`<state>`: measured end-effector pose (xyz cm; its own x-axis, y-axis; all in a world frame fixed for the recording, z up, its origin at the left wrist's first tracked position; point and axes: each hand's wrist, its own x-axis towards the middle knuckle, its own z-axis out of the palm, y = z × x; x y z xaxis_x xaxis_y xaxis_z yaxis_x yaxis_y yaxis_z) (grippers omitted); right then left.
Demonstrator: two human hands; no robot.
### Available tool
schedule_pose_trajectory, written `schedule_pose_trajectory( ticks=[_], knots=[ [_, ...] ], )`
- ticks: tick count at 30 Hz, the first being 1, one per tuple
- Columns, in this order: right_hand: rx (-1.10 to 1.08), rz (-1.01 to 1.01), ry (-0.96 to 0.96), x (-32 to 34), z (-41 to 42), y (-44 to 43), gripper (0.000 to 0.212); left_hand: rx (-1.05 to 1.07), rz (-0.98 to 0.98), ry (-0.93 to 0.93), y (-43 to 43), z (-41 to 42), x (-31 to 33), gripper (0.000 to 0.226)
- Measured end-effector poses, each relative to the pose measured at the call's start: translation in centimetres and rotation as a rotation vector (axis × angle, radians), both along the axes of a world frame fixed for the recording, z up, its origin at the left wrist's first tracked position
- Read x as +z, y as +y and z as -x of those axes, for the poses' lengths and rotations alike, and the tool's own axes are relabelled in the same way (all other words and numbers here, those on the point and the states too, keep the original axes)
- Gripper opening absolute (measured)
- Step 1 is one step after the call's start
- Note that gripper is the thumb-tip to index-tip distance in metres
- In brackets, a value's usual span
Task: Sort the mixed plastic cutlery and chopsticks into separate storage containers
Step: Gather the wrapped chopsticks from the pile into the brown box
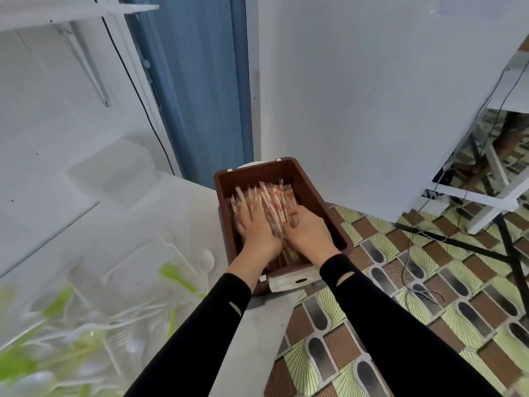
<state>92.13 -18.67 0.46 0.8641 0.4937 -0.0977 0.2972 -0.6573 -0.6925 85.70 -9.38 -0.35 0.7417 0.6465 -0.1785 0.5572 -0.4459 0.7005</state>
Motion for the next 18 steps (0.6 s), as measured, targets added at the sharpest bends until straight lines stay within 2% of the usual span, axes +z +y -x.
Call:
schedule_pose_trajectory(
  ticks=[2,4,7,10,12,14,18],
  knots=[
    [0.007,-0.012,-0.067,0.1,0.1,0.2,0.03,0.031,0.001,-0.04,0.1,0.0,0.1,0.089],
    [0.075,0.004,-0.133,0.3,0.3,0.7,0.023,0.083,0.161,-0.11,0.1,-0.1,0.5,0.074],
    [0.172,0.198,-0.149,0.6,0.6,1.2,0.021,0.094,0.202,-0.097,0.4,-0.6,0.7,0.046],
    [0.127,0.364,-0.175,0.5,0.6,1.3,0.027,0.055,0.153,0.082,0.2,-0.6,1.2,0.051],
    [0.105,0.422,-0.217,0.6,0.9,1.2,0.028,0.046,0.117,0.074,0.3,-0.6,1.2,0.054],
    [0.087,0.366,-0.297,0.8,1.3,1.0,0.028,0.058,0.047,-0.092,0.3,-0.2,1.1,0.053],
    [0.12,-0.055,-0.508,1.4,3.3,0.0,0.026,0.068,0.043,-0.637,-0.8,3.3,2.9,0.036]
  ],
)
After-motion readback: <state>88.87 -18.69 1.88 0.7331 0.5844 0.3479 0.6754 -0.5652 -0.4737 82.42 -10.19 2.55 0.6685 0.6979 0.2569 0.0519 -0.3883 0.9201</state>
